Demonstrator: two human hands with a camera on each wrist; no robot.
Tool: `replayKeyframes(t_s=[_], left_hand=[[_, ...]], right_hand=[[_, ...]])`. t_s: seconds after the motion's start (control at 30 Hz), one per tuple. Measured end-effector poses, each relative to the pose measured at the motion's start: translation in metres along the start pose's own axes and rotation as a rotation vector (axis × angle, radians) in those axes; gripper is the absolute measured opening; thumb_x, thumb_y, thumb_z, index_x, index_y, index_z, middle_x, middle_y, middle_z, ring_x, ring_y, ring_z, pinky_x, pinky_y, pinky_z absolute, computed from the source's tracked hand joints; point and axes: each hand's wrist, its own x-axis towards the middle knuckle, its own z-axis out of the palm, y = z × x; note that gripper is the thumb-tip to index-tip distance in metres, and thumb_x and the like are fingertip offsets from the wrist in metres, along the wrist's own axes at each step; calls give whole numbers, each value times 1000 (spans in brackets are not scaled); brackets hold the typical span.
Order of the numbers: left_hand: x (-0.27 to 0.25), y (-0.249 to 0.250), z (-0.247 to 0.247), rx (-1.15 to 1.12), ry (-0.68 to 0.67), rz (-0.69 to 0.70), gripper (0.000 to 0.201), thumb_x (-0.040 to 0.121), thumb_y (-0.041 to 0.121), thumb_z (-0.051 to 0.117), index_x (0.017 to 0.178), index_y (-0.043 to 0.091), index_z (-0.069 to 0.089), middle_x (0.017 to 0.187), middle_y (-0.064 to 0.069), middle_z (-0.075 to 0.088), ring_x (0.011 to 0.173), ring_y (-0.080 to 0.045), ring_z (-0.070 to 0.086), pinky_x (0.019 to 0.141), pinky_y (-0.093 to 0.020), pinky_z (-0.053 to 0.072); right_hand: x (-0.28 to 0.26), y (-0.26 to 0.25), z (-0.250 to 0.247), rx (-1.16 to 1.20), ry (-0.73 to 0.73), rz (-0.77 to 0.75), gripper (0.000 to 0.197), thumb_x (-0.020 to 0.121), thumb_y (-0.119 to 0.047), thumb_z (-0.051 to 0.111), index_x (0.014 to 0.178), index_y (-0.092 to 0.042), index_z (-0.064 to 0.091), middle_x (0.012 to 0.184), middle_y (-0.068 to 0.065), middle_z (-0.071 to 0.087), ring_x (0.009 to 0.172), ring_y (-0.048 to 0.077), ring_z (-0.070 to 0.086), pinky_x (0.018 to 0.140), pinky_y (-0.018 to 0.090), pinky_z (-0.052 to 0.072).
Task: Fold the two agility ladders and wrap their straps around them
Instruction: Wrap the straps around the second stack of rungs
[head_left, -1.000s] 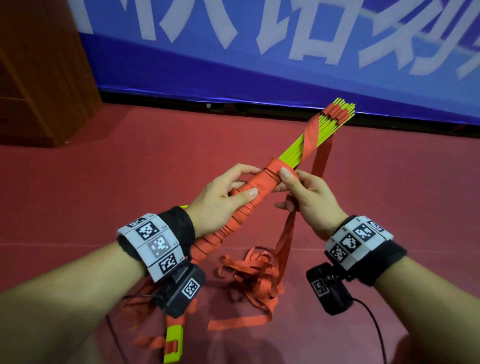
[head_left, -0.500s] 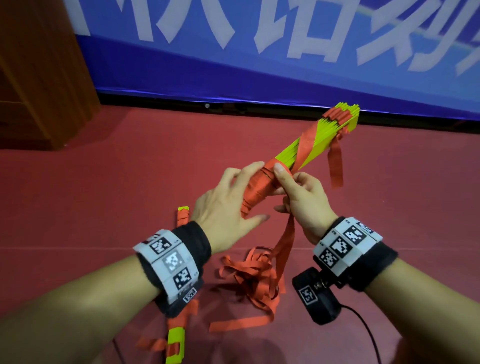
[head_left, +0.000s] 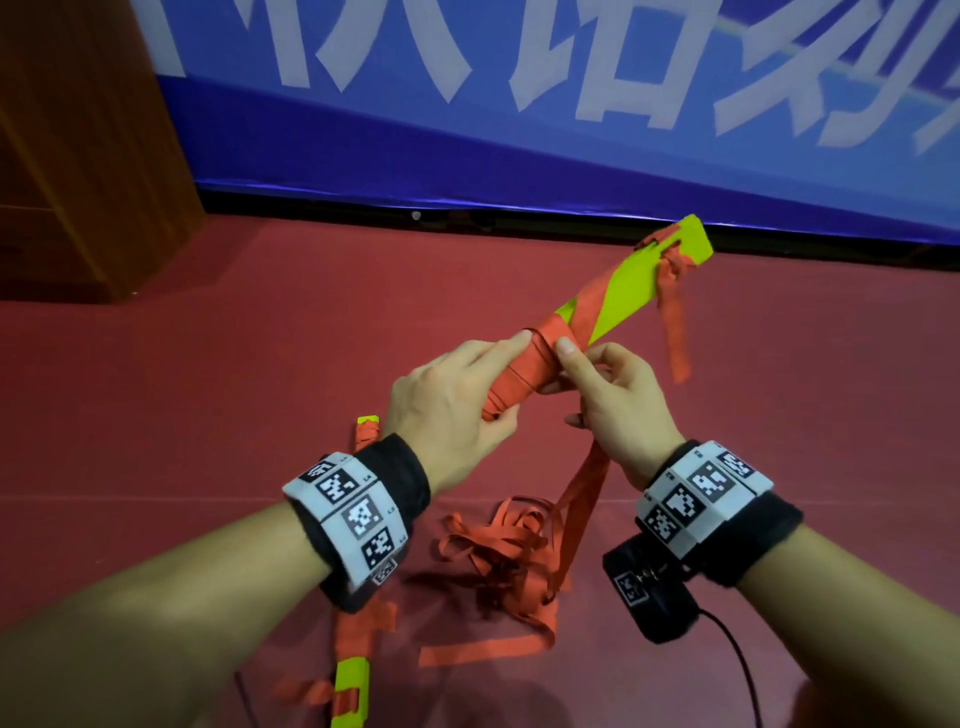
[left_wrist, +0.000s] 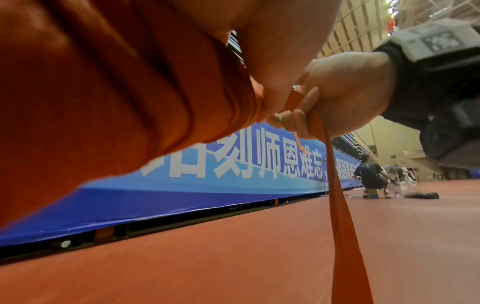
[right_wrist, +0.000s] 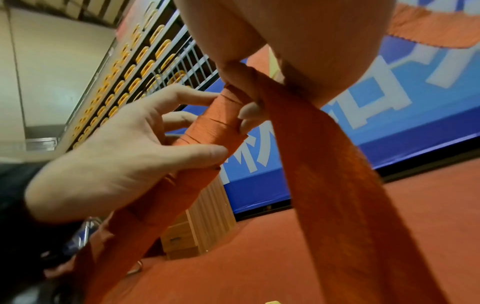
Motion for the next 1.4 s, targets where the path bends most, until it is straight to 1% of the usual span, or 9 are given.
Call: replayKeyframes(t_s=[0.27, 0.4, 0.5, 0.7, 0.93, 1.03, 1.2, 1.3, 1.4], left_hand=[[5, -16, -11, -244, -58, -98, 69, 74, 42, 69, 141, 44, 53, 111, 12, 74, 95, -14, 69, 82, -37, 57], [4, -22, -11, -366, -106, -174, 71, 67, 44, 68, 138, 45, 55, 105, 13, 75, 90, -8, 70, 82, -33, 58], [4, -21, -12, -473, -110, -208, 67, 69, 33, 75, 134, 40, 62, 107, 15, 75, 94, -4, 70, 87, -31, 57], [6, -14, -17, -658, -126, -249, 63, 73, 8, 81, 131, 29, 67, 108, 16, 74, 100, 9, 68, 88, -12, 52], [6, -7, -21, -787, -204, -319, 60, 79, 3, 78, 129, 35, 66, 94, 7, 79, 80, -23, 77, 75, -46, 63], [7, -9, -23, -832, -247, -325, 60, 82, 1, 76, 128, 36, 64, 96, 3, 79, 82, -32, 76, 76, -54, 62], [9, -15, -23, -914, -378, -344, 57, 87, -2, 71, 134, 30, 62, 99, -6, 79, 87, -34, 75, 83, -54, 60], [10, -15, -26, -913, -410, -323, 55, 87, 0, 66, 129, 36, 65, 100, -2, 79, 88, -40, 73, 81, -50, 60], [10, -15, -28, -920, -419, -321, 50, 88, 1, 61, 124, 36, 66, 95, 4, 78, 75, -22, 70, 70, -37, 58]], right_hand=[[3, 2, -11, -133, -125, -112, 20, 99, -33, 64, 93, -14, 67, 86, -7, 79, 86, 17, 73, 58, 19, 52], [3, 7, -10, -165, -161, -135, 16, 99, -30, 65, 94, -16, 69, 88, -9, 79, 81, 10, 71, 60, 20, 54], [4, 8, -10, -157, -155, -164, 15, 99, -28, 65, 96, -14, 69, 87, -7, 79, 80, 5, 70, 61, 18, 52], [6, 7, -13, -135, -126, -224, 17, 97, -27, 67, 95, -10, 69, 83, -6, 79, 81, 15, 72, 62, 19, 51], [10, 8, -19, -101, -81, -223, 31, 88, -37, 73, 91, -7, 66, 74, -1, 77, 67, 11, 65, 58, 22, 51], [10, 5, -20, -113, -119, -205, 44, 81, -49, 67, 101, -10, 64, 73, -12, 74, 69, 5, 64, 58, 27, 55], [4, 2, -18, -56, -231, -137, 19, 95, -35, 61, 100, -17, 62, 48, -15, 42, 42, 4, 41, 52, 25, 53], [0, -2, -14, -4, -216, -88, 20, 97, -27, 62, 108, -11, 64, 45, -14, 47, 38, 3, 41, 51, 22, 50], [-3, -6, -11, 7, -223, -80, 7, 99, -22, 62, 99, -15, 61, 43, -14, 48, 37, 3, 40, 52, 22, 49]])
